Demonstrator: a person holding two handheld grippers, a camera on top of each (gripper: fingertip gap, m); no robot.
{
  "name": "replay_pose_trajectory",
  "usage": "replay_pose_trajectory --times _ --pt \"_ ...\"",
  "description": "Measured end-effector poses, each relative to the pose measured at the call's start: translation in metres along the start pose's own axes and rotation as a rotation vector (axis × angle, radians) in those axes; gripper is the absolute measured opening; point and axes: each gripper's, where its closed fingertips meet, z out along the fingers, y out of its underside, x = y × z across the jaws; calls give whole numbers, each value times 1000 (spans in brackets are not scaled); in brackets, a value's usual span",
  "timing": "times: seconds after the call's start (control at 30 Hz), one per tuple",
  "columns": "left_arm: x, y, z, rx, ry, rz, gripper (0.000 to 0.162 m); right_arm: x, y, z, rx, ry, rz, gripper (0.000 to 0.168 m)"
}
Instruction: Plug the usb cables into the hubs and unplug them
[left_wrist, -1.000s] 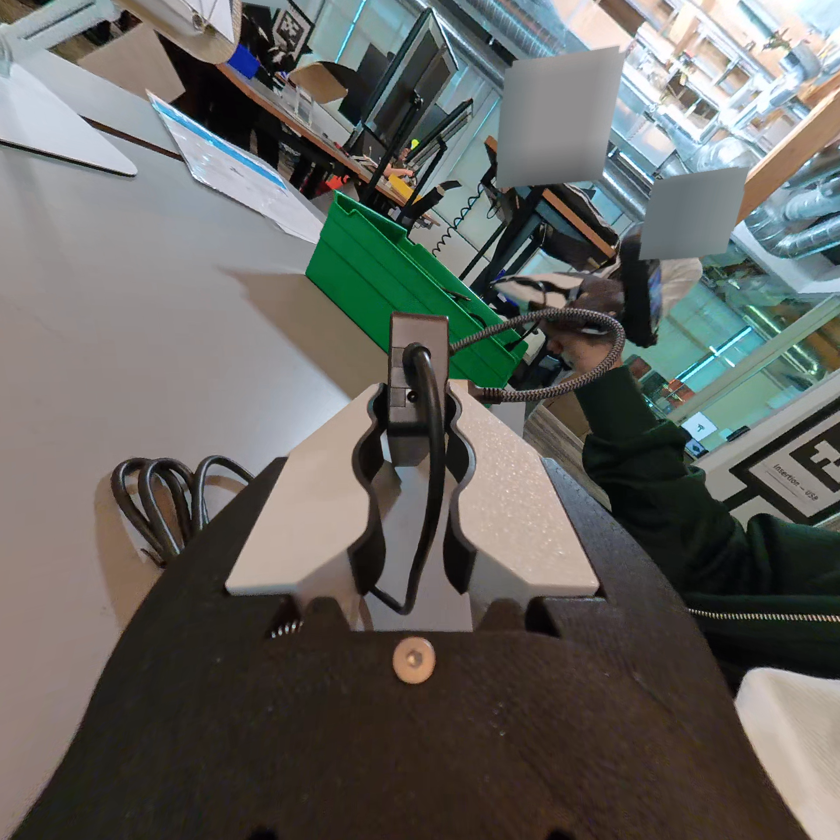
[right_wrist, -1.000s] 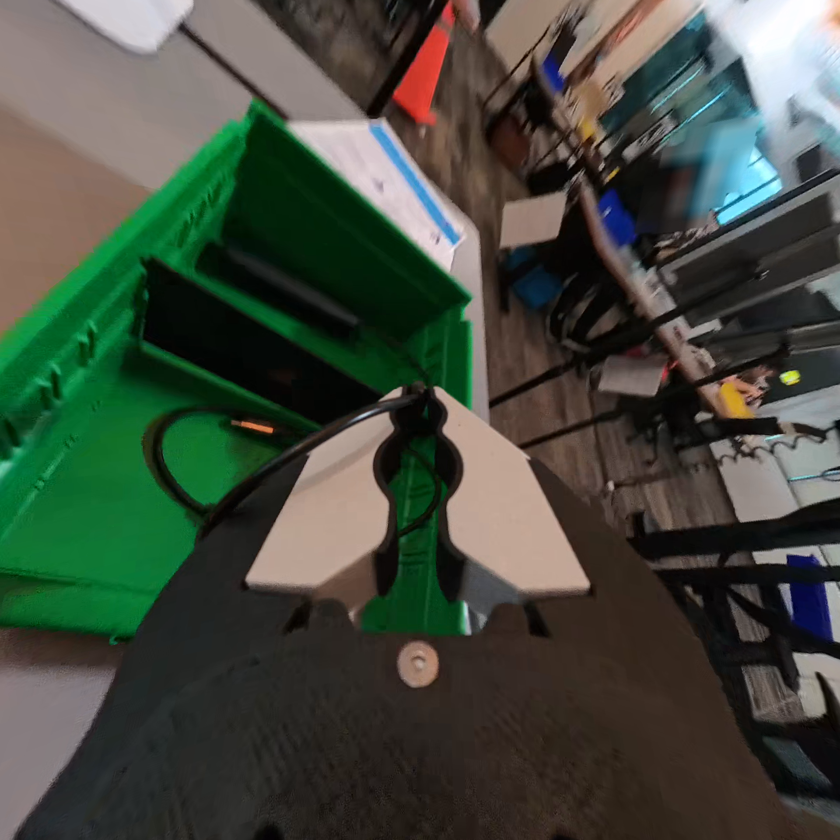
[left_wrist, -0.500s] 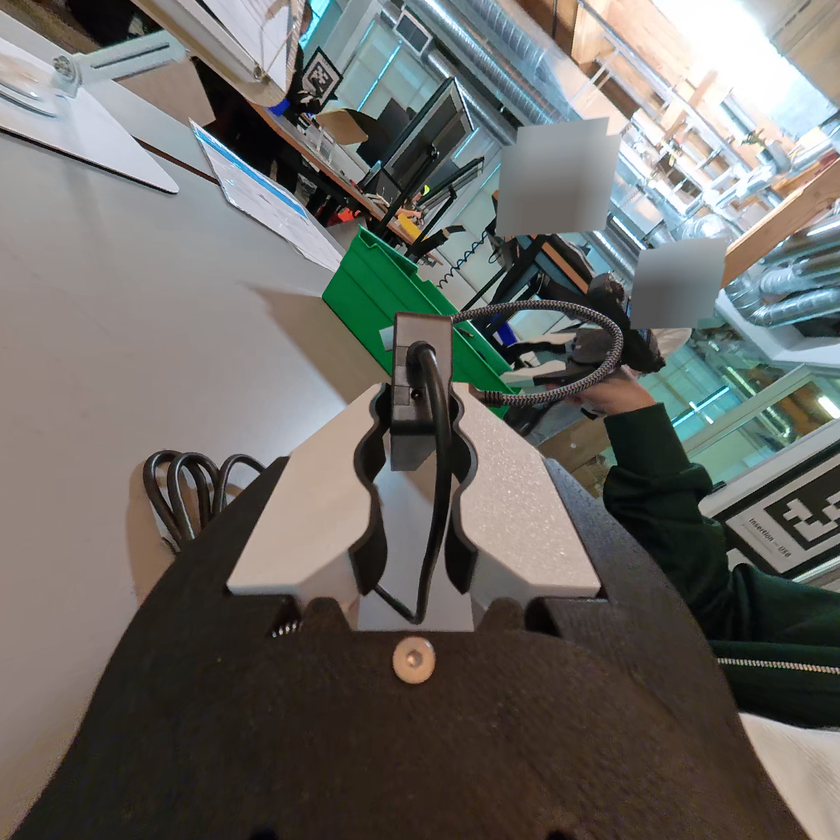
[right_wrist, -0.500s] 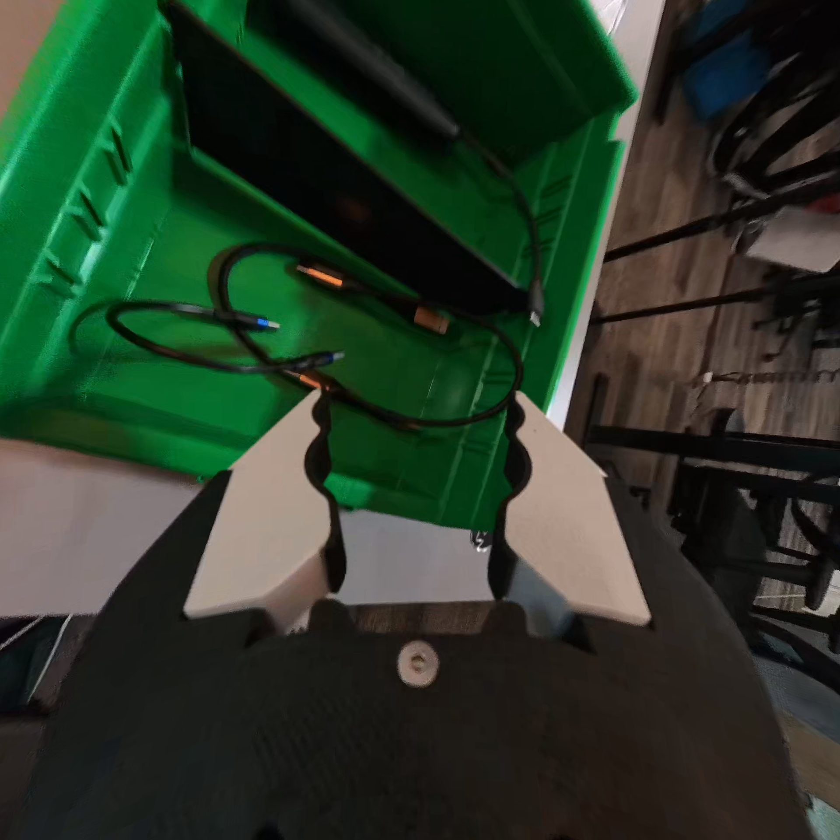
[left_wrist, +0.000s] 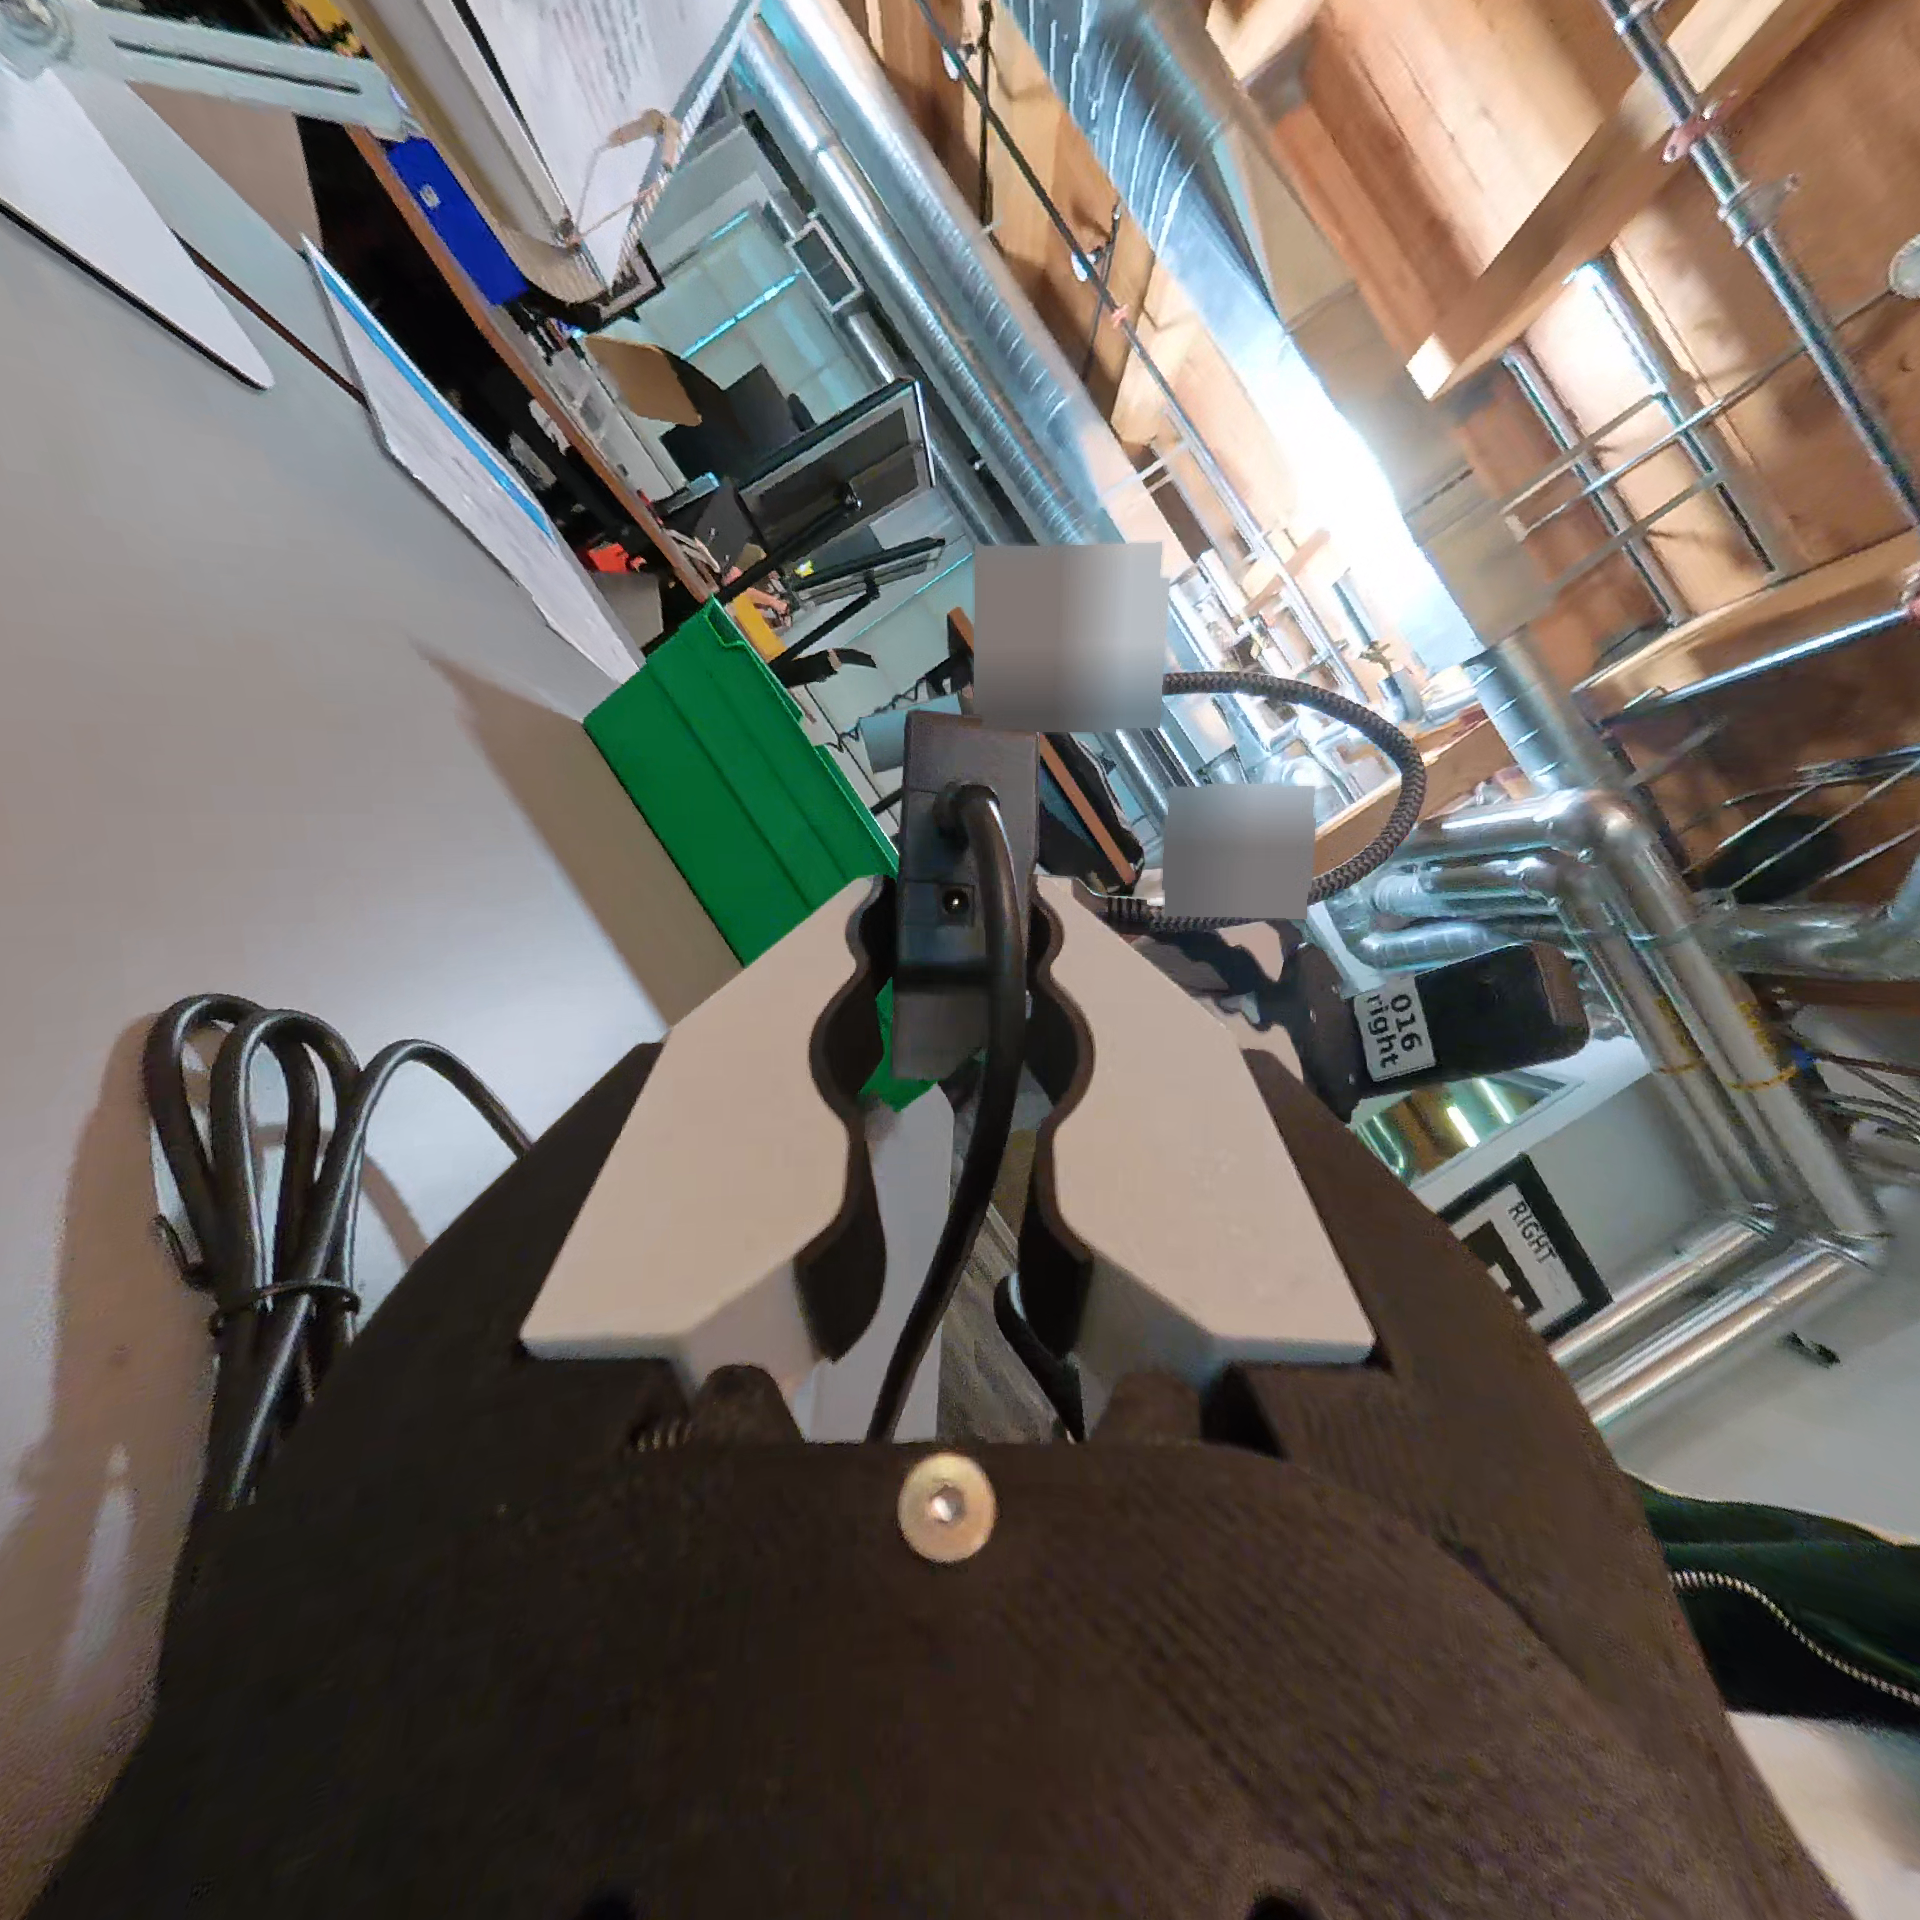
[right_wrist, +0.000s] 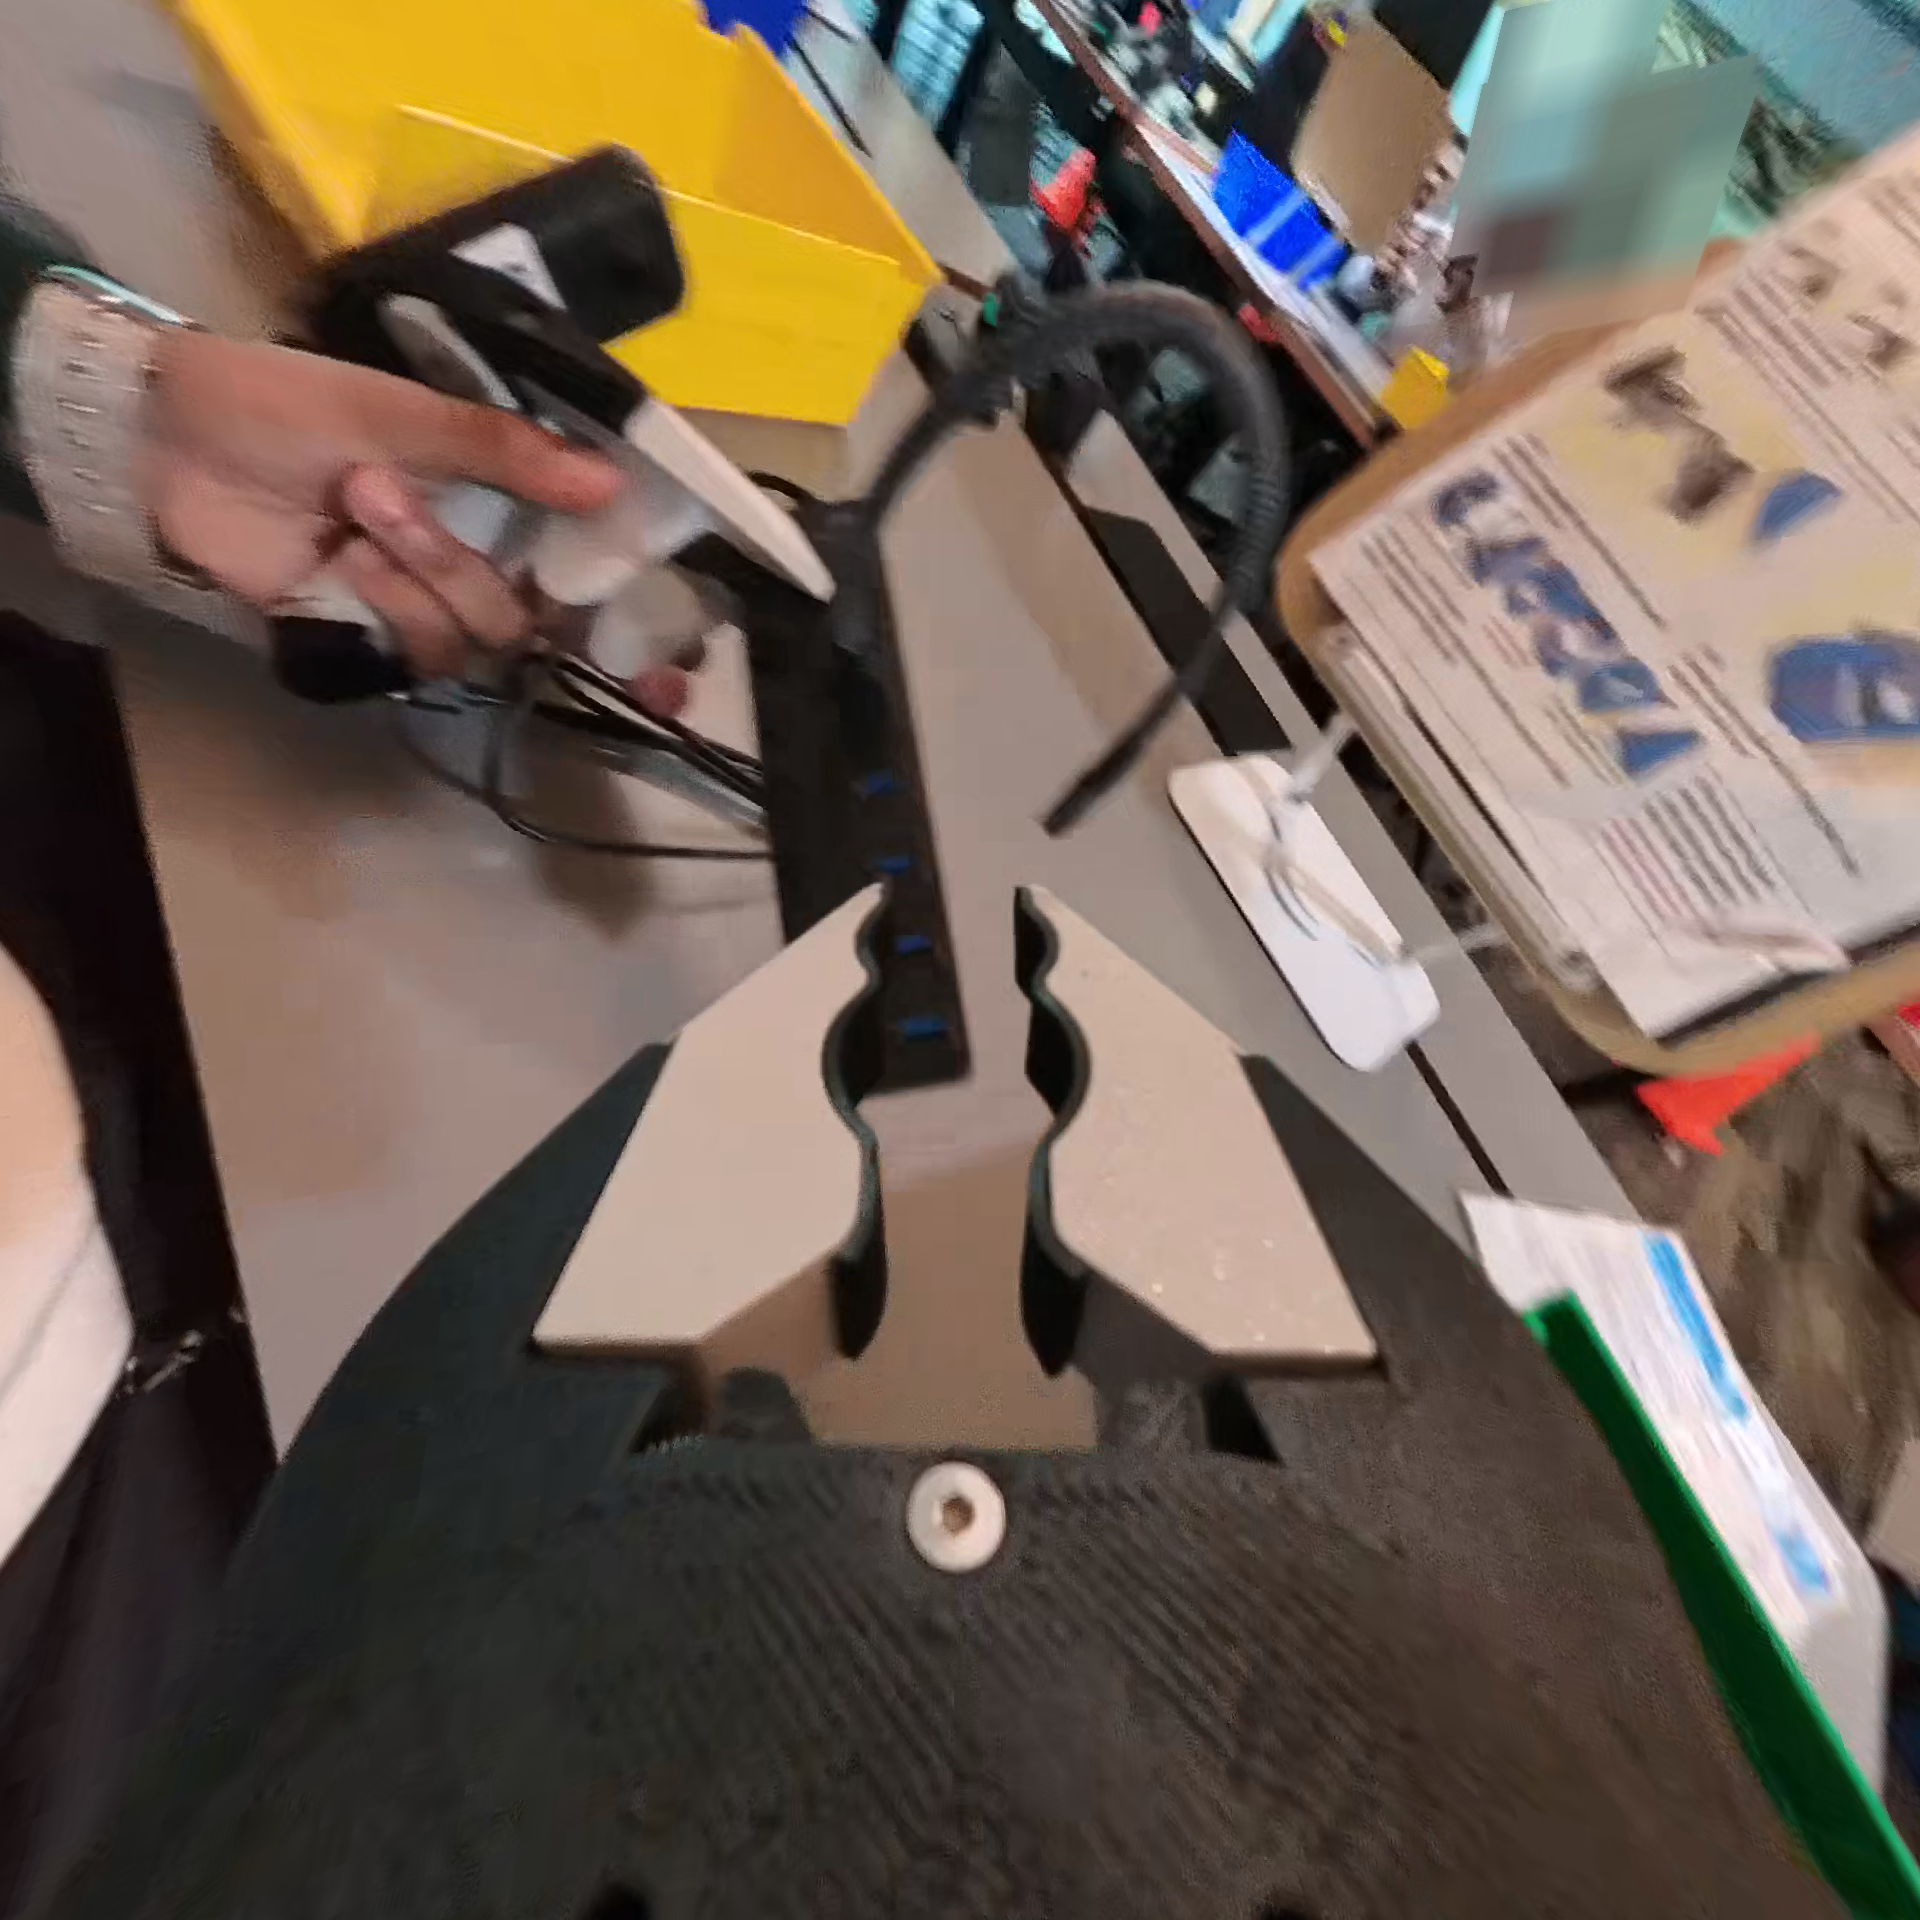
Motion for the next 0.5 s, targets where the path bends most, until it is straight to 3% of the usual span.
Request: replay_pose_trajectory --times 0.23,0.33,0.4,0.5 --pt "12 26 11 -114 56 16 21 -31 -2 37 53 -9 -12 46" --pt "19 35 14 -151 91 6 21 -37 -7 39 108 -14 -16 38" --pt "21 39 15 -160 105 -7 21 -37 -6 39 108 5 -54 20" --pt "26 38 15 -153 144 -30 22 -38 -11 37 123 30 -99 16"
